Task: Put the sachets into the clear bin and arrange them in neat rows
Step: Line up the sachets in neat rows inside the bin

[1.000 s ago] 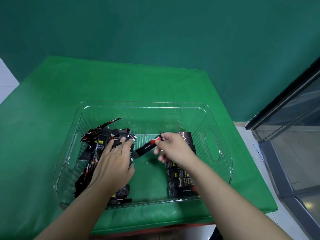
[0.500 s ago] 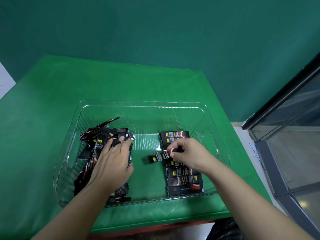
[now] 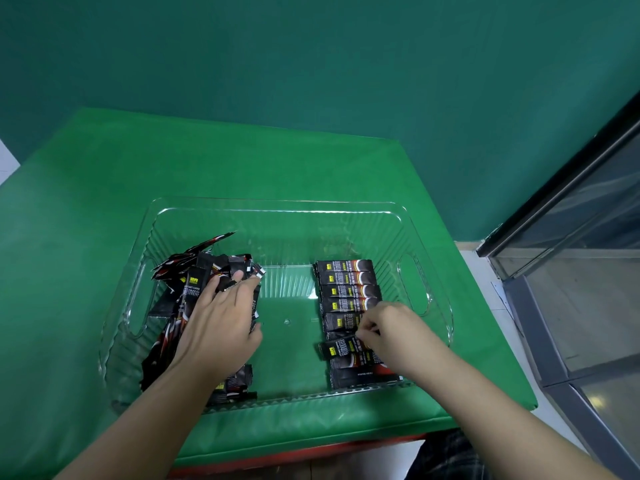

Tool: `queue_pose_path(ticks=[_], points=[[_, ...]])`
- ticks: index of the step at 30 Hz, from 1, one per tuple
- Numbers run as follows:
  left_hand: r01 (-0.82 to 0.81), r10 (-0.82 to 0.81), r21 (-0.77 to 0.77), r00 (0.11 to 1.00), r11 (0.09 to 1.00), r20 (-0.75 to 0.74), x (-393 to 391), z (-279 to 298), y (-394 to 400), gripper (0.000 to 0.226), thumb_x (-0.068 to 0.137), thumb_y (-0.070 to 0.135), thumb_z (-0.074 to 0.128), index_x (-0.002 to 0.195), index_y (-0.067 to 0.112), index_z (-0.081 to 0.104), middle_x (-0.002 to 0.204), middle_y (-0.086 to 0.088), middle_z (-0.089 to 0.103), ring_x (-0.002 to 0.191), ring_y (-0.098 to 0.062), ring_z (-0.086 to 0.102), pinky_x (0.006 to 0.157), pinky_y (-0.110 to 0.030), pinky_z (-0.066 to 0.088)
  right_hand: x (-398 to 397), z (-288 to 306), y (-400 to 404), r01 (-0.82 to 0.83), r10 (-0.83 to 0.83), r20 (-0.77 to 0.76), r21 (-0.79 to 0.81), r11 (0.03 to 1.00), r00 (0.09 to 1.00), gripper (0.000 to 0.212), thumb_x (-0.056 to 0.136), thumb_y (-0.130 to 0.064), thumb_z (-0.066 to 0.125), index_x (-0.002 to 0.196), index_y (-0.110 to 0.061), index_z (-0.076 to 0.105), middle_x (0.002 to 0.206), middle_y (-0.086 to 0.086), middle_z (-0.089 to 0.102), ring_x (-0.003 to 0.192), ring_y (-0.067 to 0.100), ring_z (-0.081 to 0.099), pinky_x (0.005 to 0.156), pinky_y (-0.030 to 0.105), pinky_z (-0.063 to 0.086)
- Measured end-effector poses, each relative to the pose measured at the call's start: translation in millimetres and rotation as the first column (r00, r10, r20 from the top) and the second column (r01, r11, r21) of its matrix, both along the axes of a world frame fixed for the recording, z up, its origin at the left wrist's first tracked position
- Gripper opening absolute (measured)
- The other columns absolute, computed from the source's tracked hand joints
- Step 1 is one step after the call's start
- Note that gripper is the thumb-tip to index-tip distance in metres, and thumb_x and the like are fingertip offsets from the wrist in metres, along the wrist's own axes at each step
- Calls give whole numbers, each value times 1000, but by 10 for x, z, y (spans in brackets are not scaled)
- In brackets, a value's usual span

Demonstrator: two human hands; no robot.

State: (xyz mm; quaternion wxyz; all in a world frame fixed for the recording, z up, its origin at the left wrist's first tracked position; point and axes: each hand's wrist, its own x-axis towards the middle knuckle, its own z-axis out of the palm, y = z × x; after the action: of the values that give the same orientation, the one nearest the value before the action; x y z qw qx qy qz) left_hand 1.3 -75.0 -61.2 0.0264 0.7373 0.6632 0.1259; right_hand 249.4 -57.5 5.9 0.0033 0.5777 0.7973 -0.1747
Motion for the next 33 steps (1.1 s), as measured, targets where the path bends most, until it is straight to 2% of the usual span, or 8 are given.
queue_pose_path(ticks=[3,5,9,14,20,25,30,33], points=[[-4,4,-4,1000,1000,-2,-5,7,-3,65,83,25,61,140,6,38,126,-9,62,141,-17,32,118,-38,6,-21,-54,-48,-115,87,267,93,989,960,14,90,-12,58,102,-8,64,112,8,58,102,23,50,90,31,45],[-7,7,-5,1000,1000,3,-3,10,-6,65,83,24,62,140,6,38,122,-8,64,140,-18,33,118,-38,7,-44,-76,-73,-131,93,323,97,987,942,24,87,-7,59,110,-10,60,118,7,55,109,24,47,92,32,43],[-4,4,-8,1000,1000,2,-5,13,-4,65,84,26,60,142,8,36,123,-7,63,141,-17,31,118,-37,5,-91,-137,-89,-240,202,250,131,962,947,40,85,-5,60,123,-15,54,119,4,54,113,22,45,95,31,41],[-6,6,-15,1000,1000,-3,-3,15,5,65,82,24,62,140,7,39,121,-8,65,140,-18,33,118,-39,9,-145,-159,-78,-338,313,222,83,938,923,34,91,-18,56,126,-16,53,119,5,54,113,24,43,95,36,41],[-8,8,-8,1000,1000,3,2,13,1,66,82,25,64,140,6,39,119,-7,66,139,-18,34,117,-38,6,-89,-158,-112,-342,312,214,117,933,926,26,89,-11,56,114,-14,61,109,3,60,104,22,50,89,33,44],[-9,9,-16,1000,1000,6,11,24,3,65,83,24,63,140,6,38,117,-7,66,140,-18,34,117,-37,6,-56,-174,-136,-273,247,244,79,959,938,22,86,-7,55,106,-12,63,105,5,61,101,24,54,82,34,48],[-12,12,-22,1000,1000,3,9,32,3,65,82,24,64,140,6,39,114,-9,67,139,-17,35,117,-37,7,-23,-154,-145,-204,184,261,53,978,948,20,87,-8,56,106,-13,60,107,4,61,105,23,54,82,34,51],[-14,14,-22,1000,1000,10,9,32,8,66,82,24,63,140,6,39,110,-7,68,139,-18,35,117,-37,6,-14,-145,-142,-204,191,246,28,979,950,20,88,-17,61,107,-14,60,110,3,60,108,22,52,85,33,49]])
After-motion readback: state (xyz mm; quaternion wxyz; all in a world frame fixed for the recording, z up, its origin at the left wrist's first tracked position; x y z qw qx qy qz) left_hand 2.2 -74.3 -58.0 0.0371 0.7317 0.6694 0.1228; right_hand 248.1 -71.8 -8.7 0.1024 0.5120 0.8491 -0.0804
